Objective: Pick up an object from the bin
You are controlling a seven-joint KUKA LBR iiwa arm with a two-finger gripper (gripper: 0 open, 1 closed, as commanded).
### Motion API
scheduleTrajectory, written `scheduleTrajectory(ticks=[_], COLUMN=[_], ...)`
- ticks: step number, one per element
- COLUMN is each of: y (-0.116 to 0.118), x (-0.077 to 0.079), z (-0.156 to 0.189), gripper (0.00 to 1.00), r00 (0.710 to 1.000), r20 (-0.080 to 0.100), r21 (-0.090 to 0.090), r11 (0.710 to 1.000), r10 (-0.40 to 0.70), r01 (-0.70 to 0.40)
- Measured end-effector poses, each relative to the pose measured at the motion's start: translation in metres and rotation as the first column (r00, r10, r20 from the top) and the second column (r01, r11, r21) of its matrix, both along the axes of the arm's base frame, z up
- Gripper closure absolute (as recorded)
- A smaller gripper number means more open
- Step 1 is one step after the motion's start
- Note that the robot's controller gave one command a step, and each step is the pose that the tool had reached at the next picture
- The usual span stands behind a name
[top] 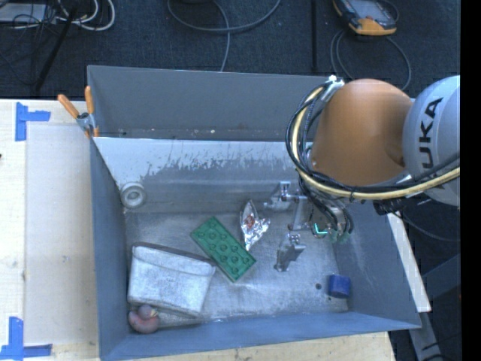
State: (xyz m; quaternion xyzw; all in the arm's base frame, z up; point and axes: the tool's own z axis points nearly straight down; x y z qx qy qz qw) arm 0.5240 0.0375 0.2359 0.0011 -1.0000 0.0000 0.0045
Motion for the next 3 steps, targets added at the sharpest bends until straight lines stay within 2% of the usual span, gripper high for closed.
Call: scheduleTrajectory(ticks=[1,2,3], y=[0.011,0.051,0.05], x=[0.049,0.038,0.038], z=[-0.143,-0.16,-0.159], gripper=[0.0,0.0,1.0], r00=[0.985,0.987,0.987], r20=[0.002,0.017,0.013], r21=[0.001,-0.008,-0.006], r11=[0.985,0.987,0.987], r10=[0.173,0.163,0.158], r01=[-0.173,-0.163,-0.158])
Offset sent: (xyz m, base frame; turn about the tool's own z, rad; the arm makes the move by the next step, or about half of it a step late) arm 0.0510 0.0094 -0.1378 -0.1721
